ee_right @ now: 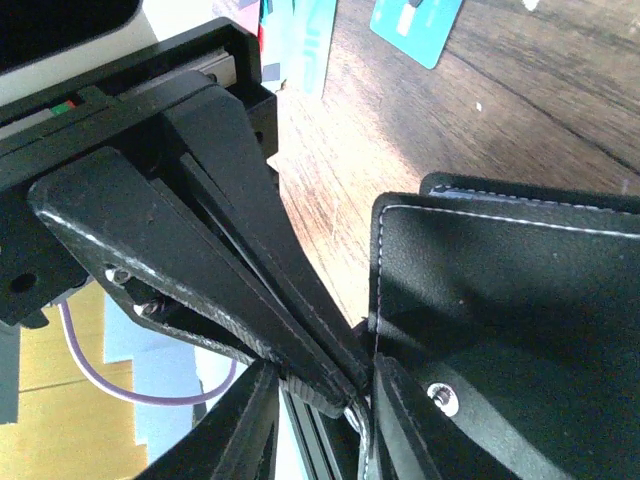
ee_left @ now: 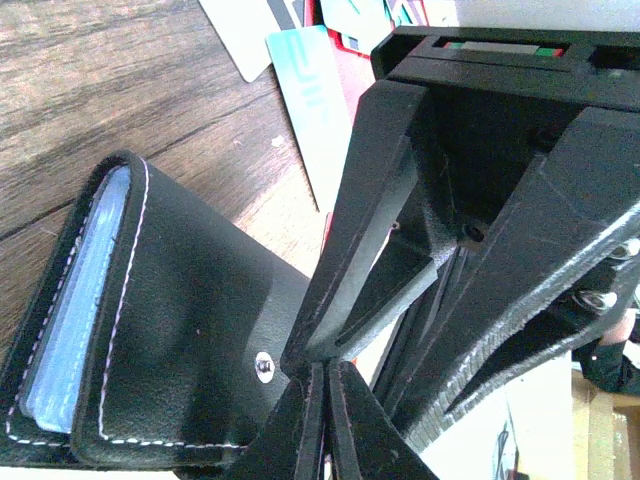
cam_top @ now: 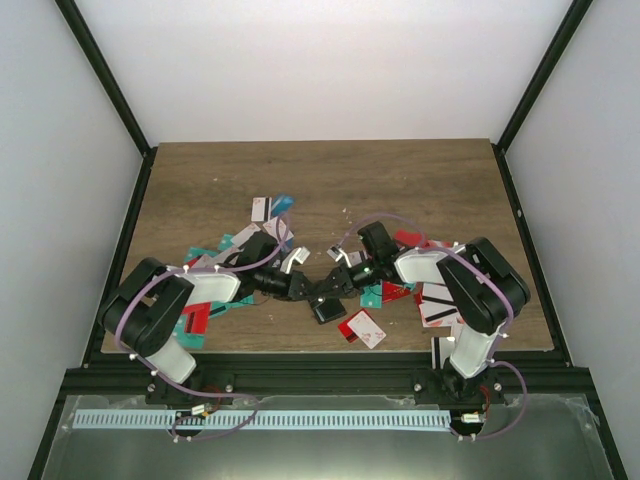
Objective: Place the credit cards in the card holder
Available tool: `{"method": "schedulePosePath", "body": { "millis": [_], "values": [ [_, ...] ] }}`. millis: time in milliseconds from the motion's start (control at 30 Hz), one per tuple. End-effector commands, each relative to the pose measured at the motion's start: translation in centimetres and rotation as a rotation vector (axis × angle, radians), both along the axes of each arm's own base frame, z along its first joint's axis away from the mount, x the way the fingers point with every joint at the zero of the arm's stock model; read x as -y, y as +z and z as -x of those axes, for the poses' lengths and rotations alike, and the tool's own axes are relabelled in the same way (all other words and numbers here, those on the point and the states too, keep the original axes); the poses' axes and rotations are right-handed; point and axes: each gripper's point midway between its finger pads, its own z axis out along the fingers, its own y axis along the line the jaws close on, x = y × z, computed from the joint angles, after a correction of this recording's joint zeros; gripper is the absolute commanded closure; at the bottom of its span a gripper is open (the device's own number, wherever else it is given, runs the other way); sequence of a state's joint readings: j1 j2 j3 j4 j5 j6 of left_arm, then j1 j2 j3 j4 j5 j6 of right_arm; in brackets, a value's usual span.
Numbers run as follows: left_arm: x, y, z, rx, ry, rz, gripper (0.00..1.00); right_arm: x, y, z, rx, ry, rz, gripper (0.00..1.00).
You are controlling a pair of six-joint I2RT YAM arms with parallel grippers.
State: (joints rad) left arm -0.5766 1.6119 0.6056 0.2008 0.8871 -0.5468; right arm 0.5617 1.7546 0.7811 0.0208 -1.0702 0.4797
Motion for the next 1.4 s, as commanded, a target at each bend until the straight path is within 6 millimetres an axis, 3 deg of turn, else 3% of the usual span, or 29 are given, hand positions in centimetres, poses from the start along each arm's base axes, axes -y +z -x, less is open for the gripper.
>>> {"method": "schedulePosePath", "body": {
  "millis": [0, 500, 1133, 1367],
  "values": [
    [0.4, 0.3, 0.3, 0.016, -0.038, 0.029, 0.96, 0.2, 0.3, -0.1, 0.023, 0.003, -0.017, 0.76],
    [0.6, -0.1, -0.1, 0.015, -0.047, 0.015, 0.96, 0.7, -0.4, 0.3, 0.018, 0.016, 0.002, 0.88],
    [0.7, -0.3, -0.2, 0.012, -0.049, 0.011, 0.96, 1.0, -1.1, 1.0, -0.019, 0.032, -0.014, 0.85],
    [0.7, -0.2, -0.2, 0.012, -0.047, 0.012, 0.96, 1.2, -1.7, 1.3, -0.04, 0.032, -0.003, 0.89]
  ]
}}
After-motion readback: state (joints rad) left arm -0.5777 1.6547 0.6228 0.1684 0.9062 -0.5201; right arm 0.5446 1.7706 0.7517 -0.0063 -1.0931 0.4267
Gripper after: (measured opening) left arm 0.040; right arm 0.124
